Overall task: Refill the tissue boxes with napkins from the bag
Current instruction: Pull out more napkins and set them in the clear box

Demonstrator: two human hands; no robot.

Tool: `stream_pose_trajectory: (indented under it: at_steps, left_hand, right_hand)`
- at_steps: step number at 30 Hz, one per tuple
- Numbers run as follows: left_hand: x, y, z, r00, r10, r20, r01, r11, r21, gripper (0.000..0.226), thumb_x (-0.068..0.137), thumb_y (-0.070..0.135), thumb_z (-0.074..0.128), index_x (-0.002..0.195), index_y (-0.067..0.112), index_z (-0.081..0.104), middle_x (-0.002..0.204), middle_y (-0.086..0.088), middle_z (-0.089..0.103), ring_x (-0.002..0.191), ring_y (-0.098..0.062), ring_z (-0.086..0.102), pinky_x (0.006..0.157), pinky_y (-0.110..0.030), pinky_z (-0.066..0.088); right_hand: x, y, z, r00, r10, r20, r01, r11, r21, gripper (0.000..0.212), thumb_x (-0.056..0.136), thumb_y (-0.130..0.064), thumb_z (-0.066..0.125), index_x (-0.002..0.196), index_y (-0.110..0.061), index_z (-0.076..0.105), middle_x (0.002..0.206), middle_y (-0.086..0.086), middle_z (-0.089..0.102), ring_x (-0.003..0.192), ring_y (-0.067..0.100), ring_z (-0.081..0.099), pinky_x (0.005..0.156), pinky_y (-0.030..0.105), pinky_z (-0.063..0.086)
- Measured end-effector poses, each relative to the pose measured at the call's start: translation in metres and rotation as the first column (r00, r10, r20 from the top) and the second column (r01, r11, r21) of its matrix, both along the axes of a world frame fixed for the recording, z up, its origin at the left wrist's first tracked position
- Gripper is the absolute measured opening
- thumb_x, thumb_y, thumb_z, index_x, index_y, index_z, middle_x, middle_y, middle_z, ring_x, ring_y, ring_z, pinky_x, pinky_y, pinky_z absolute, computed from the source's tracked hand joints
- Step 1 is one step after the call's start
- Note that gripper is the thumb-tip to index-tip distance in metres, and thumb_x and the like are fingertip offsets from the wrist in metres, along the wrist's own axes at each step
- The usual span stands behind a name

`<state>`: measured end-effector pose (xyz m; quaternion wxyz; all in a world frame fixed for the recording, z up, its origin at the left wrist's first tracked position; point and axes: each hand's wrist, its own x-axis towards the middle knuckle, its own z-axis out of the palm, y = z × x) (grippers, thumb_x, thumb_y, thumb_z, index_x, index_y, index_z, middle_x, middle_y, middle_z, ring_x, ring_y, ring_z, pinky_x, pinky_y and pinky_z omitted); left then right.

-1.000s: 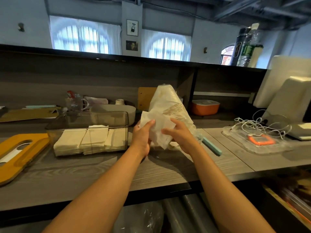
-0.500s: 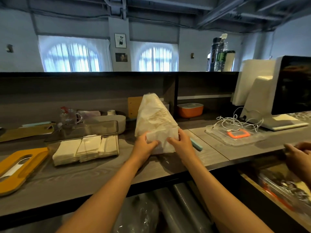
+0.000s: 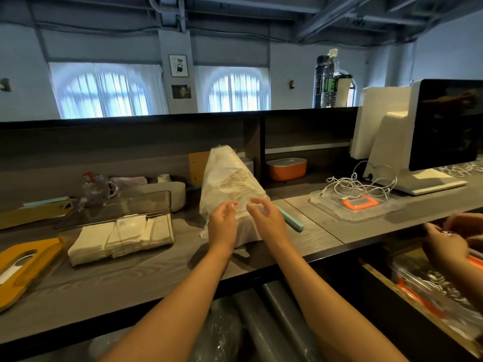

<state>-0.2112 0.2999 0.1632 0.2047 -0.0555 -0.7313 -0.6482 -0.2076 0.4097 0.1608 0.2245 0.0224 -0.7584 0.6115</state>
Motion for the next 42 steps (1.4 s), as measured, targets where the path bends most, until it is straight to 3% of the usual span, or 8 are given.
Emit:
stream_pose_trajectory:
  at_steps: [7,13,18,26,31,36,39,42]
  left_hand:
    - [-0.005,0.001,-0.004,1.0,0.013,0.013,-0.012,0.999,-0.04,0.023,0.104,0.025,0.046,0.102,0.019,0.068,0.089,0.012,0.062,0.086,-0.001,0.055,0.069,-0.016,0.041]
    - [-0.003,0.001,-0.001,0.998,0.019,0.054,-0.02,1.0,0.02,0.029,0.103,0.028,0.046,0.094,0.011,0.069,0.089,-0.001,0.065,0.084,-0.014,0.057,0.072,-0.028,0.045]
    - [-0.005,0.002,0.001,0.995,0.032,0.092,-0.041,0.994,0.097,0.033,0.1,0.036,0.049,0.093,0.013,0.071,0.094,-0.007,0.068,0.091,-0.021,0.06,0.081,-0.039,0.048]
    - [-0.008,0.009,0.002,0.987,0.14,0.074,-0.149,0.98,0.132,0.022,0.1,0.028,0.052,0.09,0.017,0.069,0.086,0.006,0.061,0.082,-0.007,0.053,0.065,-0.02,0.038]
    - [-0.013,0.004,0.001,0.966,0.213,0.149,-0.238,0.955,0.177,0.018,0.098,0.026,0.053,0.107,0.017,0.065,0.104,0.001,0.061,0.094,-0.014,0.054,0.077,-0.027,0.041]
    - [-0.015,0.009,0.0,0.98,0.14,0.144,-0.161,0.976,0.147,0.02,0.098,0.028,0.054,0.109,0.015,0.066,0.105,0.0,0.063,0.094,-0.013,0.055,0.072,-0.025,0.04]
    - [-0.018,0.003,0.001,0.967,0.179,0.182,-0.215,0.956,0.198,0.02,0.098,0.024,0.054,0.112,0.015,0.066,0.109,0.0,0.061,0.098,-0.015,0.053,0.078,-0.026,0.038]
    - [-0.016,0.009,-0.001,0.985,0.105,0.136,-0.121,0.986,0.116,0.02,0.097,0.028,0.055,0.103,0.015,0.068,0.102,0.002,0.064,0.097,-0.015,0.056,0.078,-0.027,0.039]
  right_hand:
    - [-0.003,-0.001,0.002,0.993,-0.03,-0.111,0.038,0.997,0.07,0.021,0.092,-0.022,0.065,0.11,-0.012,0.07,0.1,-0.007,0.065,0.097,0.009,0.061,0.085,0.023,0.049]
    - [0.0,0.003,0.005,0.997,-0.057,-0.044,0.048,0.981,-0.188,0.011,0.096,-0.019,0.058,0.089,-0.015,0.065,0.081,0.0,0.061,0.078,0.009,0.056,0.072,0.023,0.047]
    - [-0.002,0.007,0.002,0.993,-0.081,0.09,0.104,0.95,-0.293,0.019,0.1,-0.023,0.048,0.1,-0.01,0.062,0.086,0.001,0.057,0.083,0.015,0.053,0.066,0.026,0.04]
    - [-0.001,0.002,0.006,0.998,-0.045,0.042,0.053,0.975,-0.216,0.025,0.096,-0.041,0.056,0.107,-0.019,0.056,0.096,-0.008,0.057,0.087,0.003,0.052,0.067,0.019,0.04]
    - [-0.004,0.0,-0.001,0.99,-0.139,0.032,0.143,0.978,-0.151,0.039,0.1,-0.029,0.05,0.064,-0.015,0.047,0.06,-0.002,0.042,0.058,0.011,0.04,0.055,0.027,0.033]
    - [-0.002,-0.002,0.003,0.993,-0.115,0.007,0.115,0.987,-0.109,0.036,0.096,-0.033,0.055,0.065,-0.016,0.05,0.059,-0.006,0.043,0.057,0.006,0.041,0.054,0.021,0.035]
    - [-0.002,0.001,0.002,0.982,-0.183,0.052,0.189,0.973,-0.131,0.029,0.094,-0.018,0.054,0.066,-0.011,0.053,0.063,-0.001,0.048,0.06,0.009,0.043,0.053,0.021,0.034]
    - [-0.002,0.001,0.003,0.986,-0.164,0.043,0.168,0.977,-0.131,0.026,0.096,-0.022,0.051,0.086,-0.003,0.065,0.076,0.001,0.057,0.068,0.009,0.049,0.058,0.024,0.038]
